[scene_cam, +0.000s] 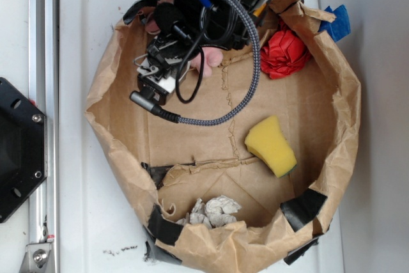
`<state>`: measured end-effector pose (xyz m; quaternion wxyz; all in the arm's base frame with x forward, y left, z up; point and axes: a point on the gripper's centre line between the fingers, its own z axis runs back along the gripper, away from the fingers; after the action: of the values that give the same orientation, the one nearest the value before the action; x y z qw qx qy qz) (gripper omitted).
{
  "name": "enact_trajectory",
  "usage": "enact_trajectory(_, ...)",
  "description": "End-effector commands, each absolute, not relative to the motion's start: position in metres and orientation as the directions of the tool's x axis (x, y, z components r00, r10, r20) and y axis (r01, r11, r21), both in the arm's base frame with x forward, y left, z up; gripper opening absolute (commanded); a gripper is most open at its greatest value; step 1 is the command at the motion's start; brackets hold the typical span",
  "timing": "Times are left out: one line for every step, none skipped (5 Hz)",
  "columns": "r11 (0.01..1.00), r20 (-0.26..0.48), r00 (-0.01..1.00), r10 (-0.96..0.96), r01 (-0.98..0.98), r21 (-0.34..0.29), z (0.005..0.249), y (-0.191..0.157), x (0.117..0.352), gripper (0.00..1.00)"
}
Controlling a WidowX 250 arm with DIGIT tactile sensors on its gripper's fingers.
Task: Grab the pink bunny.
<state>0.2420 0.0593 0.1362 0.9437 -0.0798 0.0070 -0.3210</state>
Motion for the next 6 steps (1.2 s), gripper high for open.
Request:
enact_trajectory(0.785,0.069,0.793,-0.605,0.609,-0.114,0.148,0.059,0.245,1.0)
enact_trajectory(0.767,0.074,0.771,-0.633,0.637,-0.075,0.121,0.069,0.255,1.0)
enact_trajectory(0.758,0.063,0.758,-0.65,0.652,-0.022,0.107,0.074,0.258,1.0)
enact_trajectory(0.744,0.05,0.743,-0.668,0.669,-0.008,0.093,0.072,0.258,1.0)
enact_trajectory(0.686,0.038,0.685,-0.727,0.728,0.006,0.092,0.054,0.241,1.0)
enact_trajectory(0.658,0.057,0.657,-0.752,0.753,0.014,0.099,0.044,0.237,1.0)
